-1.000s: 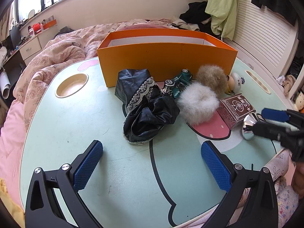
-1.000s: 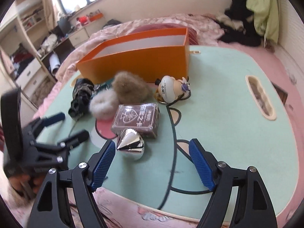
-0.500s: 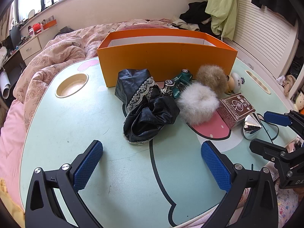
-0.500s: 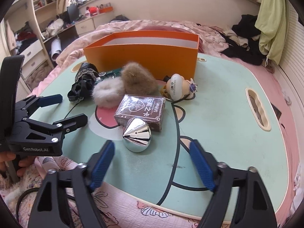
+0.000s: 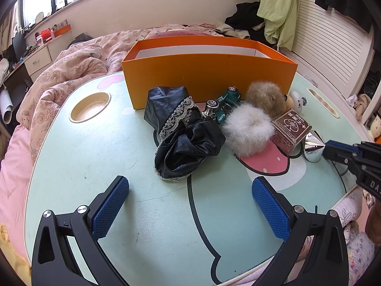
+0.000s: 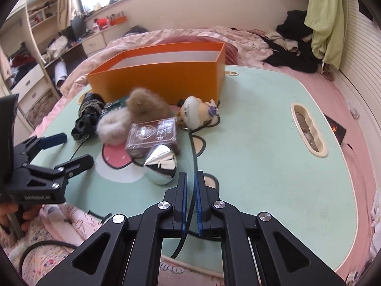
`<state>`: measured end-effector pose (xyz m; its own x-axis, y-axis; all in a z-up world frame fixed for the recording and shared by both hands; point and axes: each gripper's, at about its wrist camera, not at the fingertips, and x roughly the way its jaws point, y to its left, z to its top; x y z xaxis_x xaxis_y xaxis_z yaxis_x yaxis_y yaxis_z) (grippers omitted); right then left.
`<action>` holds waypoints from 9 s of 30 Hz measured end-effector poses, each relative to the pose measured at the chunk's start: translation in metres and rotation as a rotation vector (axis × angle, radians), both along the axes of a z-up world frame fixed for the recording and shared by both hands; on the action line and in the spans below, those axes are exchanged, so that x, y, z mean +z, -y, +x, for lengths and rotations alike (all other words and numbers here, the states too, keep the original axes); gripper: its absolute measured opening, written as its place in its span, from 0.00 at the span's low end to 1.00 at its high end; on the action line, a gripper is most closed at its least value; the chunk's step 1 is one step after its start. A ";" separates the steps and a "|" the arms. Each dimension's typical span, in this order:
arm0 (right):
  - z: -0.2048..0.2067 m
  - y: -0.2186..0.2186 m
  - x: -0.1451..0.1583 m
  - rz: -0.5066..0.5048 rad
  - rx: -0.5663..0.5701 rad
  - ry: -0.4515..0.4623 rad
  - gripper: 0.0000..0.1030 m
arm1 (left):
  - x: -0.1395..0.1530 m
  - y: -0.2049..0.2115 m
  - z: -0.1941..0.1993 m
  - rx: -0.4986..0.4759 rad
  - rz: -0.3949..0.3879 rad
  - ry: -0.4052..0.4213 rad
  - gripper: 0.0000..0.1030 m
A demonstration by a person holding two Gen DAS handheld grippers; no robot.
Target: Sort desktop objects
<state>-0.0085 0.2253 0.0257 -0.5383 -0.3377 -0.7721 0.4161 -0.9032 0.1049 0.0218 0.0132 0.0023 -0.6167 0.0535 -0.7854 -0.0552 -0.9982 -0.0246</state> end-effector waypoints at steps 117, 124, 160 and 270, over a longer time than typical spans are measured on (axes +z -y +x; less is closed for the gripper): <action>-0.006 0.008 -0.007 0.081 -0.058 -0.052 1.00 | 0.002 0.007 0.019 -0.098 -0.008 0.016 1.00; -0.006 0.008 -0.007 0.080 -0.058 -0.052 1.00 | 0.000 0.006 0.018 -0.100 -0.005 -0.003 1.00; -0.115 0.140 0.078 0.117 -0.011 0.159 0.99 | 0.002 0.005 0.021 -0.097 0.001 -0.012 1.00; 0.007 0.020 -0.008 0.118 -0.026 0.023 1.00 | 0.098 0.011 -0.027 -0.042 0.093 -0.054 0.90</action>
<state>-0.0015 0.2050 0.0182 -0.5271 -0.2298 -0.8181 0.3912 -0.9203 0.0065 -0.0049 0.0021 0.1002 -0.6538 0.1512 -0.7414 -0.1004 -0.9885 -0.1131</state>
